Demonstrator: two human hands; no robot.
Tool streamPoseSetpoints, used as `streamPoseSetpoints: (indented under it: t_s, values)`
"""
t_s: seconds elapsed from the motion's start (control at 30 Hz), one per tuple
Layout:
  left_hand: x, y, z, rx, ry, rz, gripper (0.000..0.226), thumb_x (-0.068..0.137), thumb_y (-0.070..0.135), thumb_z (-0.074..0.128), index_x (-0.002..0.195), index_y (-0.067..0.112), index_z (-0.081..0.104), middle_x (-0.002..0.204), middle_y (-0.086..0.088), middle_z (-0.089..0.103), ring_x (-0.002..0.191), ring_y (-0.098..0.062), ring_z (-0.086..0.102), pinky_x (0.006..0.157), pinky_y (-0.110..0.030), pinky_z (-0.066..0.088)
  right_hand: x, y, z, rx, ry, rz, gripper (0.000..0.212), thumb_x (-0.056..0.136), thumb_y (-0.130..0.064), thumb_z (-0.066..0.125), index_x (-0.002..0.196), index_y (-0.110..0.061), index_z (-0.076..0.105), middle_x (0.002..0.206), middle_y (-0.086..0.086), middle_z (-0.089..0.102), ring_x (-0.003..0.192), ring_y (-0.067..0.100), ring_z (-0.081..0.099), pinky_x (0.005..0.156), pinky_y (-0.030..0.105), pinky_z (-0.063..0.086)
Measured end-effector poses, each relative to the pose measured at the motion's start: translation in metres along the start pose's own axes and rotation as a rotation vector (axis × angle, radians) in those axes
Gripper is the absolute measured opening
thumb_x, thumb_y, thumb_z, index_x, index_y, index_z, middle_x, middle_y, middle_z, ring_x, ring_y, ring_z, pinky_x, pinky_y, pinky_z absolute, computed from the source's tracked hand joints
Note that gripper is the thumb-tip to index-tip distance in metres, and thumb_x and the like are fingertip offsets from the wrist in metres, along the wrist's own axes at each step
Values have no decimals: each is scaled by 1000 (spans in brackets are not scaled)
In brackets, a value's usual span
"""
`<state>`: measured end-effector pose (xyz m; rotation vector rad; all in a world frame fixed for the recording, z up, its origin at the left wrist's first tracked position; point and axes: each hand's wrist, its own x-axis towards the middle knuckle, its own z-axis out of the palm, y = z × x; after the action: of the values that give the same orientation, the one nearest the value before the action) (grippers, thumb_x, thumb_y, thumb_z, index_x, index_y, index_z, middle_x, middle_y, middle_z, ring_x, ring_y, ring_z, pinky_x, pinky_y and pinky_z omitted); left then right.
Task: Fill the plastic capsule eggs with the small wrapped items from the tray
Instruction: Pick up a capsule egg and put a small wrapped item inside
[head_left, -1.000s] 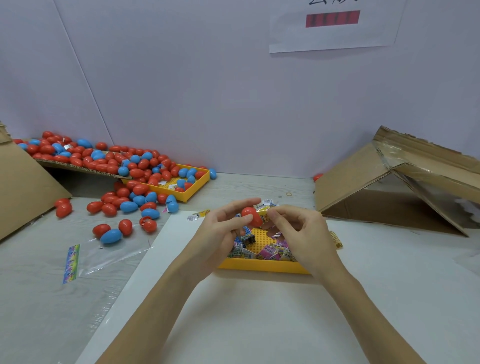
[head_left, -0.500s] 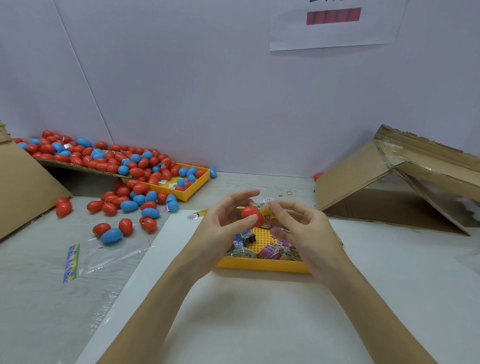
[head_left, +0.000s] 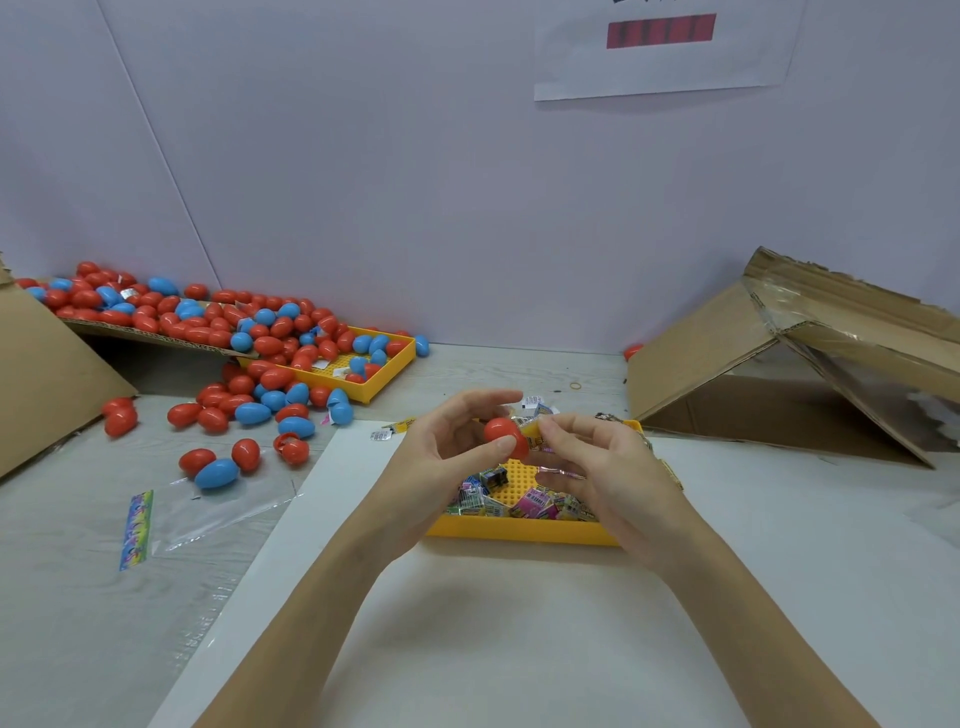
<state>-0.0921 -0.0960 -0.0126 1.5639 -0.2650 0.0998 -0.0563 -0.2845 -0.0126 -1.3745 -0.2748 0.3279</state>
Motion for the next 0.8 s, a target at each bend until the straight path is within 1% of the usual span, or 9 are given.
streamPoseSetpoints:
  t_s: [0.1,0.2,0.27,0.4,0.47,0.6,0.67,0.73,0.8]
  values:
    - [0,0,1,3,9,-6,36,87,29,74,122,34,70,116,2,67,108,-16,69,83,-22,56,1,0,-1,-206,65,-99,19,97,-31,65,103,-15,73,97,5,78,95,17,75,79,30,61]
    - [-1,-1,1,20,5,-4,32,90,29,72,122,31,71,117,0,69,101,-19,72,82,-23,56,1,-2,-5,-314,72,-155,19,96,-34,66,103,-17,72,95,2,77,93,16,74,80,32,62]
    - [-1,-1,1,21,4,-4,29,93,28,70,122,28,71,115,-1,70,94,-20,72,82,-23,56,2,-1,-7,-306,58,-150,19,94,-33,69,104,-17,72,96,3,78,94,17,74,81,33,62]
    - [0,-2,0,3,-5,3,28,97,24,67,124,21,70,113,-5,70,87,-19,70,82,-25,54,2,0,-8,-179,28,-80,25,89,-38,71,100,-16,74,100,10,77,96,20,73,95,47,59]
    - [-1,-2,-1,-2,-9,7,27,97,23,67,124,20,70,113,-7,70,87,-20,70,83,-26,54,2,0,-8,-207,28,-85,26,86,-42,71,97,-19,76,99,9,77,97,21,73,96,48,58]
    - [-1,-1,0,-1,-27,2,29,94,26,69,123,23,70,118,-6,70,93,-22,72,84,-26,56,1,-1,-7,-213,15,-83,24,90,-41,69,95,-18,76,99,10,77,100,25,73,97,49,57]
    - [-1,-1,0,-4,-29,0,29,94,24,69,123,26,70,120,-7,69,99,-22,72,85,-26,56,0,-2,-6,-235,6,-96,26,88,-42,70,96,-18,76,100,10,77,100,25,73,95,47,59]
    - [-1,-2,-1,4,-23,3,28,96,20,69,123,27,70,123,-9,67,107,-24,70,89,-29,56,-2,-3,-6,-252,-2,-112,23,87,-41,71,93,-20,77,98,9,77,100,25,72,92,43,60]
    - [0,-3,-2,15,-16,2,29,96,19,68,124,28,70,123,-8,66,109,-23,68,90,-30,56,-3,-3,-6,-264,-2,-119,19,88,-39,73,92,-21,77,95,7,77,98,26,73,88,39,61]
